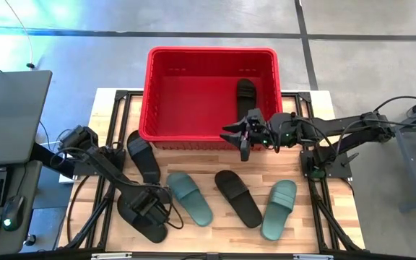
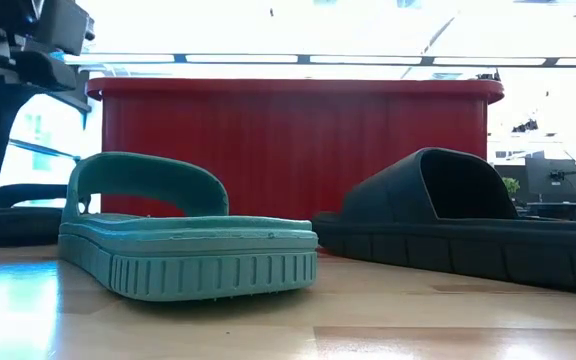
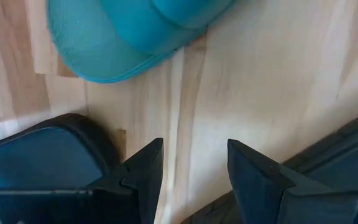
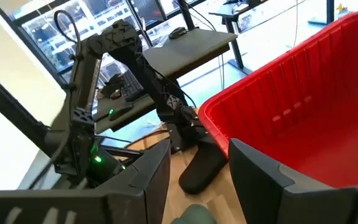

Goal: Pick and place slides into bin
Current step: Put the black slide into the red bin

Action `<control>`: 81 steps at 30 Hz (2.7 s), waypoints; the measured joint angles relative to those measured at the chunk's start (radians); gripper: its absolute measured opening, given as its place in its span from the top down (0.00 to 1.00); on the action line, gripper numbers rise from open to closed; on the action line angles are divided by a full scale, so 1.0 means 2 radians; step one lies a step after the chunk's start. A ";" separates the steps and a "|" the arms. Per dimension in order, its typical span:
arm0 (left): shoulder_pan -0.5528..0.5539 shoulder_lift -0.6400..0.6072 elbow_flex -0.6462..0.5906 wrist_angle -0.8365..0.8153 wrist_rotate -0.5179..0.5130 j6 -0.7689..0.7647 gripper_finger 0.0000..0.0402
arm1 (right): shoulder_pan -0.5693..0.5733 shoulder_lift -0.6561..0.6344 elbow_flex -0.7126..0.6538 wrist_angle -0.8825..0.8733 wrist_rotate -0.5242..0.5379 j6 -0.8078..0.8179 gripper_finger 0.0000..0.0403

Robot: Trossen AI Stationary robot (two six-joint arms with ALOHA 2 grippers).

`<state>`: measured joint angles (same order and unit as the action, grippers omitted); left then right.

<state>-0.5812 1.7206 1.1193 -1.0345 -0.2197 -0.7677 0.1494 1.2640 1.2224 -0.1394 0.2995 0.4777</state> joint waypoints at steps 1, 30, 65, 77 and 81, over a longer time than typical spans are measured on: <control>0.001 0.000 -0.004 0.003 -0.002 0.000 0.59 | 0.002 0.000 0.000 0.000 -0.002 0.006 0.63; 0.010 -0.004 -0.124 0.124 0.012 -0.063 0.65 | 0.041 0.000 0.000 -0.032 -0.007 0.006 0.63; 0.022 -0.039 -0.059 0.018 0.019 -0.037 0.96 | 0.040 0.000 0.000 -0.057 0.046 0.006 0.63; 0.048 -0.024 -0.077 0.021 -0.020 0.001 0.56 | 0.041 0.000 0.000 -0.060 0.036 0.006 0.62; 0.070 0.005 -0.076 0.020 -0.024 -0.010 0.46 | 0.041 0.000 0.000 -0.061 0.036 0.006 0.62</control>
<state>-0.4407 1.7312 0.9665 -0.9941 -0.2684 -0.7876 0.2310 1.2644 1.2217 -0.2613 0.3706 0.4896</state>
